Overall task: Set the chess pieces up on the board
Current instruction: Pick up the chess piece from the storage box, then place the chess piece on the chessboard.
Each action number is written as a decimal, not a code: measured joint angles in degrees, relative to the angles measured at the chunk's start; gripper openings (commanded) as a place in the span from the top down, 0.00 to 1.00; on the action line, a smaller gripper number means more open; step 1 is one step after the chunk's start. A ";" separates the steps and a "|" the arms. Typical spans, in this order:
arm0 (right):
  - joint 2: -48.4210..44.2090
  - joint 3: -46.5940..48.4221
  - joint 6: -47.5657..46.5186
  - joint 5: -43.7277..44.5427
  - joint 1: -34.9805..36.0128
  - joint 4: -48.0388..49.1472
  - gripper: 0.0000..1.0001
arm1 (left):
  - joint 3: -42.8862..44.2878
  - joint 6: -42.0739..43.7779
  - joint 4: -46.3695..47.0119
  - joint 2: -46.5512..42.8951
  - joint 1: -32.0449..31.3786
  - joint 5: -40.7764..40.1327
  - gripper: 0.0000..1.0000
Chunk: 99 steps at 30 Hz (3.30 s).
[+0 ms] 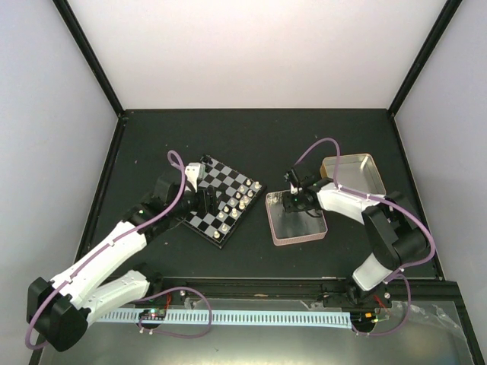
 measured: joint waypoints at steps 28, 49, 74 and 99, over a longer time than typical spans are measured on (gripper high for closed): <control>-1.60 -1.11 -3.61 -2.78 6.23 -8.00 0.55 | -0.85 0.00 -0.04 0.35 0.00 0.04 0.23; 0.24 1.29 -0.81 1.88 10.69 -13.09 0.77 | -1.29 0.00 0.02 0.35 0.00 0.04 0.24; -26.08 -7.48 -6.49 -15.04 10.97 9.01 0.88 | -0.96 -8.94 10.43 6.93 0.02 27.08 0.23; -23.98 -4.37 -12.48 -31.04 12.04 12.17 0.74 | 3.74 -15.54 14.88 18.29 -0.96 43.91 0.98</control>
